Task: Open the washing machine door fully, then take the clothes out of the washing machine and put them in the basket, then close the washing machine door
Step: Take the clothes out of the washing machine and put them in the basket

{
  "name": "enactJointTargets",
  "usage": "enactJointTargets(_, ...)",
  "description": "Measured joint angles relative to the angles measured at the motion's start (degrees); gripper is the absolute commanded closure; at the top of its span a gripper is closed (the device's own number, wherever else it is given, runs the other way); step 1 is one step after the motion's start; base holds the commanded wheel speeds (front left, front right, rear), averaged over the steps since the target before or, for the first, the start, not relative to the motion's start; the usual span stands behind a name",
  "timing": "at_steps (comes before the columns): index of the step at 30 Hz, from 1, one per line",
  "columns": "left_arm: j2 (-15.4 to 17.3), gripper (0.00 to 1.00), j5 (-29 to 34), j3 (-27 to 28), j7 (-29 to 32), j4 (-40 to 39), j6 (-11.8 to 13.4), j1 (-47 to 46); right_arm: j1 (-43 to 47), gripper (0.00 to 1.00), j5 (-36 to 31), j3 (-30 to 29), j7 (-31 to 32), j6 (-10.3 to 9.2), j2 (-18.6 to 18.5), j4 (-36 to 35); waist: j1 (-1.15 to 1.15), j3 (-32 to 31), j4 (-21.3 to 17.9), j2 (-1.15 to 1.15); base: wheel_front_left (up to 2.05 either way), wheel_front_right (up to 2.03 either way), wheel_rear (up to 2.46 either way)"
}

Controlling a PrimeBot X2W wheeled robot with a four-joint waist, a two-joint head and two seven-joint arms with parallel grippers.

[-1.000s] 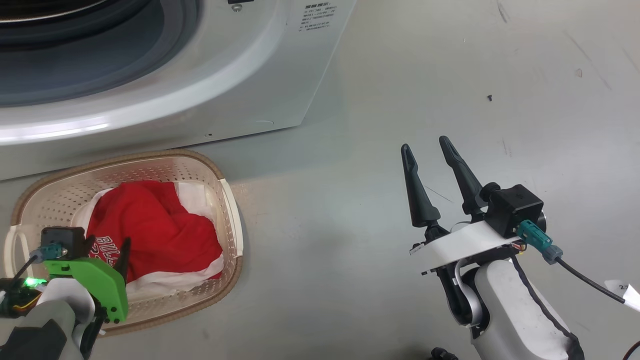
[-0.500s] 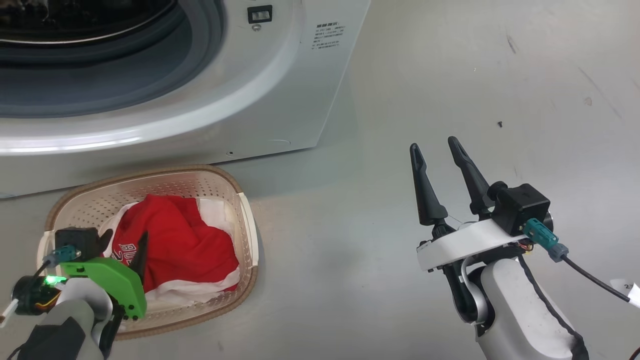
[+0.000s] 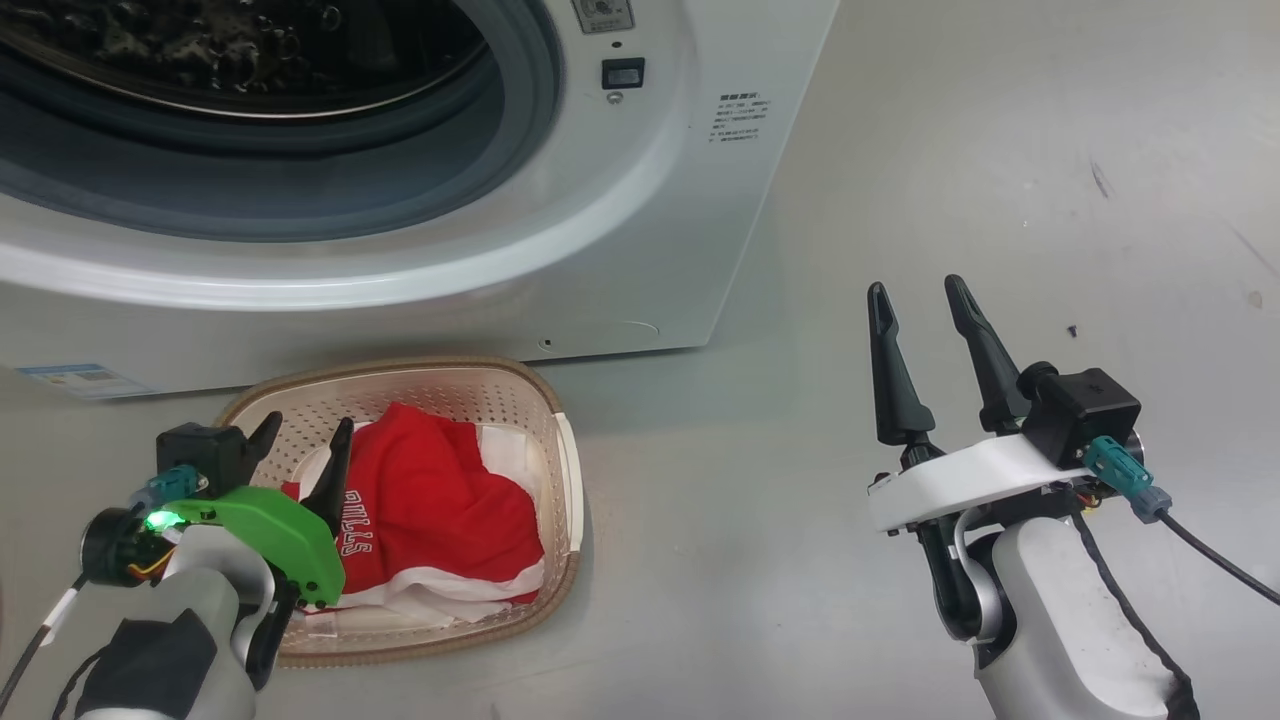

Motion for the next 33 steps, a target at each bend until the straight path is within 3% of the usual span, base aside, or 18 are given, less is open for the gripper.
enactJointTargets(11, -0.44, 0.00, 0.14, 0.43, -0.48, -5.63, -0.02, 0.17, 2.33, 0.00, -0.11, -2.57, 0.00, 1.51, 0.00, -0.32, 0.00, -5.54, 4.91, 0.00, 0.00, 0.00, 0.00)
enactJointTargets(33, -0.10, 0.00, 2.07, 10.49, -0.59, -22.83, 0.88, 9.12, 7.28, 0.00, -0.30, -4.59, 0.00, 3.39, 0.02, -2.48, 0.00, -13.27, 10.45, 0.00, 0.00, 0.00, 0.00)
